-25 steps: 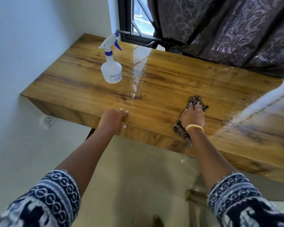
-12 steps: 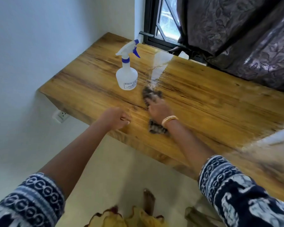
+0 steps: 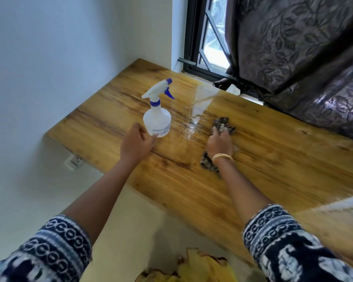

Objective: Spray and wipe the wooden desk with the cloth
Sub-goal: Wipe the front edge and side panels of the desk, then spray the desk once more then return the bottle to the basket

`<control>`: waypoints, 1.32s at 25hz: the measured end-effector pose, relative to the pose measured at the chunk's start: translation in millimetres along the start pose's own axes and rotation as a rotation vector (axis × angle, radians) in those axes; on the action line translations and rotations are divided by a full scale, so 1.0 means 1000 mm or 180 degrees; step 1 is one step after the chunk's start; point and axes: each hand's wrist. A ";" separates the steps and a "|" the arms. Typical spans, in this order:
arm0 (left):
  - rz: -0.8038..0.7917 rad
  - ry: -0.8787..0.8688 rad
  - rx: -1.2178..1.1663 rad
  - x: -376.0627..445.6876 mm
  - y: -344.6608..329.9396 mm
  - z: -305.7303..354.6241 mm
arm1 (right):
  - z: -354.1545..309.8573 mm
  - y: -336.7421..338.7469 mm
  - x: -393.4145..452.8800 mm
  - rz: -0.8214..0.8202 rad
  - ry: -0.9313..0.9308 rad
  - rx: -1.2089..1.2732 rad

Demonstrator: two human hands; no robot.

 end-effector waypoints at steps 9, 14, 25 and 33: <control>-0.0623 -0.0340 -0.0970 0.110 -0.014 0.033 | -0.069 -0.027 0.018 -0.0266 0.1066 0.0864; -0.1109 -0.0415 -0.1188 0.152 -0.023 0.043 | -0.077 0.009 0.057 -0.0188 -0.0862 0.3499; -0.1421 -0.0740 -0.2005 0.132 -0.039 0.095 | -0.030 0.042 0.025 -0.1247 -0.1753 0.6332; -0.1154 -0.0459 -0.2398 0.039 -0.050 0.133 | 0.034 0.080 -0.029 -0.1410 -0.1664 0.5962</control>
Point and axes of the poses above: each hand's wrist, its own x-axis towards the middle knuckle, its own y-axis out of the back of the hand, z = x × y, and after that the axes turned 4 degrees about -y, right-handed
